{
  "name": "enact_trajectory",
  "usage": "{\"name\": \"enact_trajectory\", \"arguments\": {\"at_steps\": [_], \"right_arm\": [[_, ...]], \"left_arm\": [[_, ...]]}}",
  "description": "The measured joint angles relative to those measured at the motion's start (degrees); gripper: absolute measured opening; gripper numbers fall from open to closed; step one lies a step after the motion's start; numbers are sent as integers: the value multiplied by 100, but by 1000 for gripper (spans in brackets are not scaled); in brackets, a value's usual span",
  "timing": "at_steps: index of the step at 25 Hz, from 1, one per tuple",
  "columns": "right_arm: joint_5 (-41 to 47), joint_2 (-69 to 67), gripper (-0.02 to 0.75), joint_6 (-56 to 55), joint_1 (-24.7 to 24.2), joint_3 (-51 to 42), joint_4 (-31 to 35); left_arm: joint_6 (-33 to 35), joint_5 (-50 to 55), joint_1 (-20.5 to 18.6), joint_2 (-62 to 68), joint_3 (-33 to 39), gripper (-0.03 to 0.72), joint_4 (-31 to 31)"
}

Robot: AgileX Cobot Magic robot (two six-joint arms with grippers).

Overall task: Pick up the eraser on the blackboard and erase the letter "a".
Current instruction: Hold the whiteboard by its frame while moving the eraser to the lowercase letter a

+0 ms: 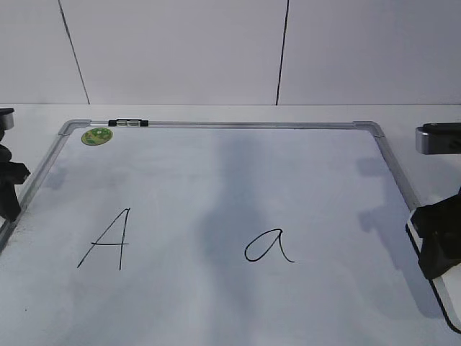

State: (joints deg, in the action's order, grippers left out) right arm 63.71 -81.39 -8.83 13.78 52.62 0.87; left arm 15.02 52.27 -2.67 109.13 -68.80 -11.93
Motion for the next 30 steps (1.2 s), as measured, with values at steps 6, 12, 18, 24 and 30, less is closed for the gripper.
{"name": "enact_trajectory", "arguments": {"at_steps": [6, 12, 18, 24, 30], "right_arm": [[0, 0, 572, 0, 0, 0, 0], [0, 0, 572, 0, 0, 0, 0], [0, 0, 572, 0, 0, 0, 0], [0, 0, 572, 0, 0, 0, 0], [0, 0, 572, 0, 0, 0, 0]], "left_arm": [[0, -117, 0, 0, 0, 201, 0], [0, -151, 0, 0, 0, 201, 0], [0, -164, 0, 0, 0, 201, 0], [0, -164, 0, 0, 0, 200, 0], [0, -164, 0, 0, 0, 200, 0]]}}
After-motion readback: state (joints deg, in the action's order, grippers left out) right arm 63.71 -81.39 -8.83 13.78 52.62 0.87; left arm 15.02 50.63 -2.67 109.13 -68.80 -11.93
